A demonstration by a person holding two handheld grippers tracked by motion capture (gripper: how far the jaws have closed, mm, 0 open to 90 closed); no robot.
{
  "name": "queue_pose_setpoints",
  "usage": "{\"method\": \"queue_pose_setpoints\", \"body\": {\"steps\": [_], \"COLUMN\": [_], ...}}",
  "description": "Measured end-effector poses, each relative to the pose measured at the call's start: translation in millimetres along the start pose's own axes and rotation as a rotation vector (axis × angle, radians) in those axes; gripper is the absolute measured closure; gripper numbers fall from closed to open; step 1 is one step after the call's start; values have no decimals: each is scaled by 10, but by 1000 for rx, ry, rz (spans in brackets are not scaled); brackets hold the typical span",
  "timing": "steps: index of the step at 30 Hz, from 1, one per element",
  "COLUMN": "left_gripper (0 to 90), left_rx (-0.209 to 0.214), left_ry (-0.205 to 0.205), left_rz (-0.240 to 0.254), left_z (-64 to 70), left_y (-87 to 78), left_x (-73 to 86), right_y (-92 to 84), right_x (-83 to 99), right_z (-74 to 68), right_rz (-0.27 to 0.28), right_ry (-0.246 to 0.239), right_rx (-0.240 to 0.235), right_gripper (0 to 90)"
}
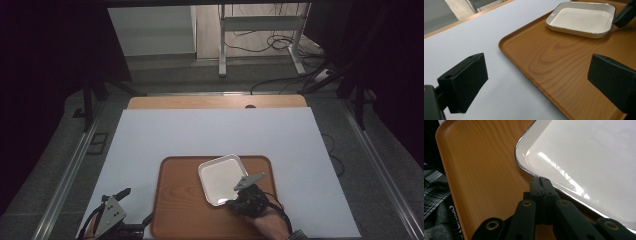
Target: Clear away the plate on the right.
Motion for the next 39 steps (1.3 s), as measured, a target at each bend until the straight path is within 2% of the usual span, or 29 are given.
{"method": "queue_pose_setpoints", "body": {"steps": [8, 20, 39], "left_gripper": [26, 26, 26], "left_rx": [-1, -2, -2], "left_ry": [4, 5, 5], "left_rz": [-1, -2, -1], "left_z": [2, 3, 3], "left_y": [1, 3, 1], "left_x": [-1, -1, 0], "right_y": [57, 139, 115], "right_x": [-104, -209, -223], "right_z": [24, 23, -2], "right_rz": [18, 34, 45], "right_ry": [1, -21, -8], "right_rx": [-8, -10, -11], "right_gripper": [893, 893, 847]}}
Point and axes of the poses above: each handheld gripper's, and its own axes: y roughly forward along the jaws, x roughly out of its underside, z roughly to its right, the point moved 2 cm from there along y, roughly forward along the jaws, and after that the axes turned 3 degrees about y, right-handed, at the moved point
